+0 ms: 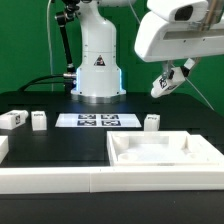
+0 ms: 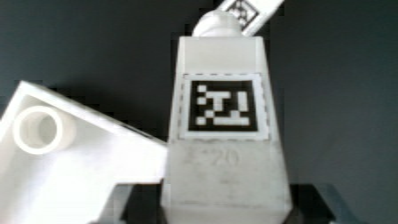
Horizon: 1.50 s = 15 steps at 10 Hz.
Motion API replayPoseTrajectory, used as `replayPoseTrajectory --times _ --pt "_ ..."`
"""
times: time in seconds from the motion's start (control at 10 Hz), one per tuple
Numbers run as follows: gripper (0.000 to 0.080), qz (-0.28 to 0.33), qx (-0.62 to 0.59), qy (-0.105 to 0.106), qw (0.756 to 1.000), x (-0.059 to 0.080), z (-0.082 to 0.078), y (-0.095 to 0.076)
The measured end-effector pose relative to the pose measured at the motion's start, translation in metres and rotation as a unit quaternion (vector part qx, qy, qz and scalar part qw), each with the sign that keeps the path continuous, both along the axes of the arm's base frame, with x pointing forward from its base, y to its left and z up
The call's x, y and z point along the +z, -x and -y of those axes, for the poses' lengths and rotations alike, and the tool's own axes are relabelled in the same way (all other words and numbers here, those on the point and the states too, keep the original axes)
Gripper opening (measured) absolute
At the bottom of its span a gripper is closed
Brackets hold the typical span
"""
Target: Assemble square table
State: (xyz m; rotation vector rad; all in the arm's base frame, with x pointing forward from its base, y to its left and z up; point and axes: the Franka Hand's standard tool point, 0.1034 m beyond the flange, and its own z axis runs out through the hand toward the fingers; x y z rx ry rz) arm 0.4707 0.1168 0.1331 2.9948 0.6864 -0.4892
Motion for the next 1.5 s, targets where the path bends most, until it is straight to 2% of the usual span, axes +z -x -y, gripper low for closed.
replayPoseTrajectory --times 0.1,0.3,0.5,0.6,0.8,0.9,1.0,1.2,1.5 --pt "0.0291 0.045 0.000 -0.014 0.999 0.000 0.000 -0.009" --pt "0.0291 0.093 0.006 -0.030 0.995 0.000 0.004 -0.010" --pt "0.0291 0.154 0.011 -0.048 0.987 0.016 0.013 -0.031" --pt "0.0291 0.172 0.012 -0.054 0.984 0.010 0.012 -0.027" --pt "0.0291 0.217 0.017 -0.070 0.974 0.007 0.014 -0.030" --pt "0.0291 0.210 0.017 -0.069 0.975 0.005 0.015 -0.029" --pt "0.0291 0.202 0.034 -0.077 0.976 0.005 0.019 -0.039" --pt "0.0291 0.210 0.041 -0.084 0.973 0.017 0.023 -0.071" --pt "0.0291 0.210 0.040 -0.084 0.973 0.016 0.023 -0.071"
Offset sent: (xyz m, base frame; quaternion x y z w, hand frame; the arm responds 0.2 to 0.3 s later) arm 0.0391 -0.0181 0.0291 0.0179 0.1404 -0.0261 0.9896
